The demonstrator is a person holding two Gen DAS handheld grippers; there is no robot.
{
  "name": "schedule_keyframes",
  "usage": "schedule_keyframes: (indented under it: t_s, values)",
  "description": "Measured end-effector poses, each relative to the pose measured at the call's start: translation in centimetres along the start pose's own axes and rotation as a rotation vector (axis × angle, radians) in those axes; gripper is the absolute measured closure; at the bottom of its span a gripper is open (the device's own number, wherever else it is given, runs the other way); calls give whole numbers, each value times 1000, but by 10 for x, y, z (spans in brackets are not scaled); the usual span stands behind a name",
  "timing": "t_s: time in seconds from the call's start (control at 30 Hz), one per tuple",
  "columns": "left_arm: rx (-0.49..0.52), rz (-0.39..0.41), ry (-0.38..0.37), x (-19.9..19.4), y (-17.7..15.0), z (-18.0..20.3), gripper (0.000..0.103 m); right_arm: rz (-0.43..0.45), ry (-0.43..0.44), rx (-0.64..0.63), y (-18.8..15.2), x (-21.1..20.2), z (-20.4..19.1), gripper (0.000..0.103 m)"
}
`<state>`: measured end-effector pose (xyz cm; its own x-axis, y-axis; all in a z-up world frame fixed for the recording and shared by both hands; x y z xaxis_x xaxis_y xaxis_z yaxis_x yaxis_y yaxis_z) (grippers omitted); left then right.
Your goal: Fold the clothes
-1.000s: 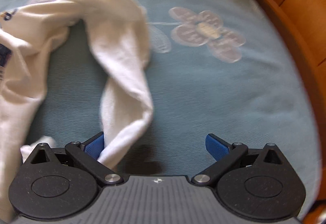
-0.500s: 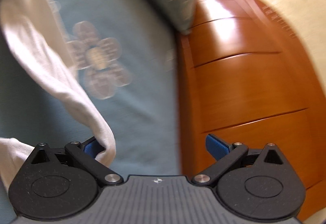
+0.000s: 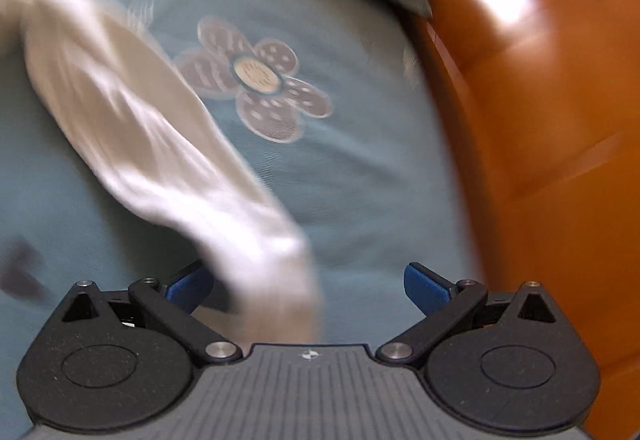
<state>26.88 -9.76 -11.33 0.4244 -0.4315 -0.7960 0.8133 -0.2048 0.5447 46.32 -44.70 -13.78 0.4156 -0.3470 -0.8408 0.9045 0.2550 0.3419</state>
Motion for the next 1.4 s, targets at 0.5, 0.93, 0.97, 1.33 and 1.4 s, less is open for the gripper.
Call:
schedule_keyframes:
  t_s: [0.5, 0.93, 0.97, 1.33, 1.4]
  values:
    - [33, -24, 2, 6, -1, 14, 1, -120, -446, 19, -47, 20, 93, 0]
    - [52, -41, 14, 10, -2, 19, 1, -176, -323, 262, -113, 16, 131, 0]
    - [50, -44, 13, 11, -2, 19, 1, -144, -289, 298, -111, 11, 130, 0]
    - [64, -63, 33, 14, -3, 24, 1, 19, 3, 468, -61, 18, 101, 0]
    - [62, -66, 41, 13, -3, 22, 1, -23, 3, 471, -69, 34, 100, 0]
Point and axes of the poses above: each gripper's, at about its wrist camera, not at the fingertips, and x roughly the way its jaws point, z to its right, y to its top, the point moved 10 cm from there along x, roughly the way its jaws point, and after that the axes turned 9 degrees about -z, right-handed, at the moved point
